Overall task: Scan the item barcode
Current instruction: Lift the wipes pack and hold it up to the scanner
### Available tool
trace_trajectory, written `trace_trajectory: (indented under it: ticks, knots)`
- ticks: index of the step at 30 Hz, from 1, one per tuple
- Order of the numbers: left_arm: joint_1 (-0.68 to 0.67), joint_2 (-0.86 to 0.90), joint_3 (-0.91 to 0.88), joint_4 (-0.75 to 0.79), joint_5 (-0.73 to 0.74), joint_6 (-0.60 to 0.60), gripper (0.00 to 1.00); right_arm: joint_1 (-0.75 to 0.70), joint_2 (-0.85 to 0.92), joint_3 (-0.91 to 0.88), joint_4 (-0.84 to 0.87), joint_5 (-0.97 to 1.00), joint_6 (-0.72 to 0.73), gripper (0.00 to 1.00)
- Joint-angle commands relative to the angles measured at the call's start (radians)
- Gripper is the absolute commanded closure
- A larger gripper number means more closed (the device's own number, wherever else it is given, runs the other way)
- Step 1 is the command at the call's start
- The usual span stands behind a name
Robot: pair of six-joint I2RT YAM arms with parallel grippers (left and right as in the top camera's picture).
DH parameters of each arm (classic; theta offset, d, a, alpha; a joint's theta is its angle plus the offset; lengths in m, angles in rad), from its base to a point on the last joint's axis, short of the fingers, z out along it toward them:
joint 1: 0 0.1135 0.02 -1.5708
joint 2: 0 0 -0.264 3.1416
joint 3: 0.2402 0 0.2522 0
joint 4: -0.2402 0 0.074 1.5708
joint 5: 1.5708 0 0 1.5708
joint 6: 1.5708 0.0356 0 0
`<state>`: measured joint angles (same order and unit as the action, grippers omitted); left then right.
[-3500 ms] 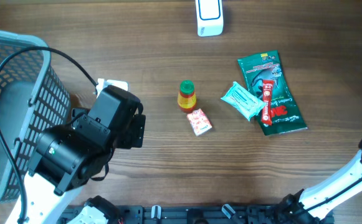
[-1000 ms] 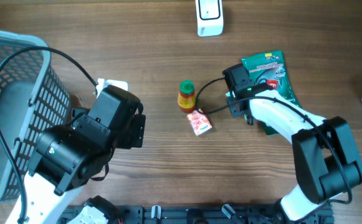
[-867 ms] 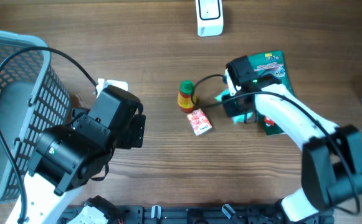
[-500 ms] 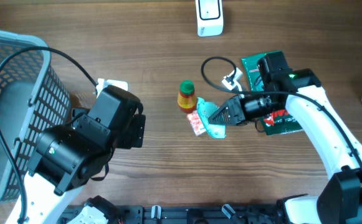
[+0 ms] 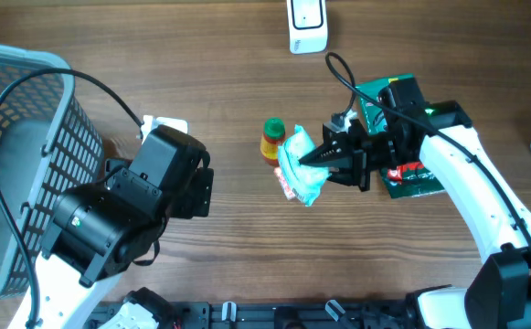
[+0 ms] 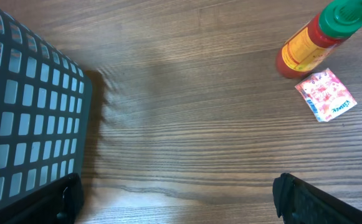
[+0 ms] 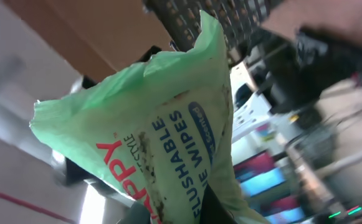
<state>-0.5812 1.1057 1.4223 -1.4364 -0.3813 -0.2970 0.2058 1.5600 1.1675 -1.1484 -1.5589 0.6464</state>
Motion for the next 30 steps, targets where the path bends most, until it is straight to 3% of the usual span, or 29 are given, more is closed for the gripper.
trace_trajectory:
  ticks: [1, 11, 14, 23, 24, 28, 30]
  knots:
    - [0.003, -0.005, 0.001, 0.0, -0.013, 0.002, 0.0, -0.005, -0.003, 0.009, 0.014, -0.064, 0.245, 0.96]
    - [0.003, -0.005, 0.001, 0.0, -0.013, 0.002, 0.0, -0.005, -0.003, 0.009, 0.051, -0.065, 0.243, 0.96]
    - [0.003, -0.005, 0.001, 0.0, -0.013, 0.002, 0.0, -0.032, -0.003, 0.009, 0.119, -0.065, 0.214, 0.96]
    - [0.003, -0.005, 0.001, 0.0, -0.013, 0.002, 0.0, -0.111, -0.003, 0.009, 0.116, -0.065, 0.149, 0.96]
    - [0.003, -0.005, 0.001, 0.0, -0.013, 0.002, 0.0, -0.113, -0.003, 0.009, 0.117, -0.065, 0.083, 0.96]
    - [0.003, -0.005, 0.001, 0.0, -0.013, 0.002, 0.0, -0.129, -0.003, 0.009, 0.259, 0.012, -0.446, 0.96]
    - [0.003, -0.005, 0.001, 0.0, -0.013, 0.002, 0.0, -0.137, -0.003, 0.009, 0.273, 0.201, -0.437, 0.96]
